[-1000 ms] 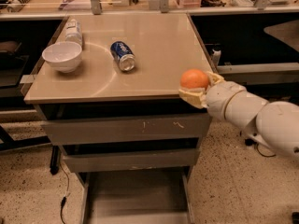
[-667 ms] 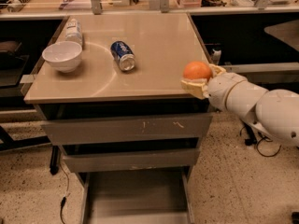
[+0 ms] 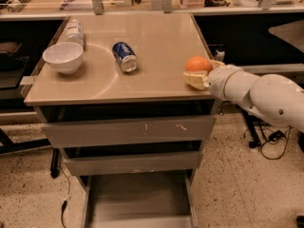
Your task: Pick orange from bottom drawer and place on counter
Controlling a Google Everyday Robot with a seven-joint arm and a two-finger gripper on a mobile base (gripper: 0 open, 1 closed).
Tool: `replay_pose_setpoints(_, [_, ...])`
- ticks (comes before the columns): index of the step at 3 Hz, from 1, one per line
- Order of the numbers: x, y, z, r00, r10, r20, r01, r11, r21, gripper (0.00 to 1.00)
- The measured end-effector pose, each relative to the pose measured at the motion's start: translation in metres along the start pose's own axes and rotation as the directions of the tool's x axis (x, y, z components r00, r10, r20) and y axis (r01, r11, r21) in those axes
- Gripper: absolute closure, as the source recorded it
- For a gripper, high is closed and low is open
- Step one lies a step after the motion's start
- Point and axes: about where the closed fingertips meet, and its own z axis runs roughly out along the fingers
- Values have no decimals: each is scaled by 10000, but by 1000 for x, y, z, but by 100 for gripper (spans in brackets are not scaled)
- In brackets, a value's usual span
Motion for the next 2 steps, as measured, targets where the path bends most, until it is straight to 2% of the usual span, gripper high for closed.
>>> replay_pose_setpoints(1, [-2, -11, 30, 9997, 250, -83, -252, 9994, -233, 100])
replay_pose_setpoints(2, [-9, -12, 61, 9992, 370, -160, -379, 9975, -592, 100])
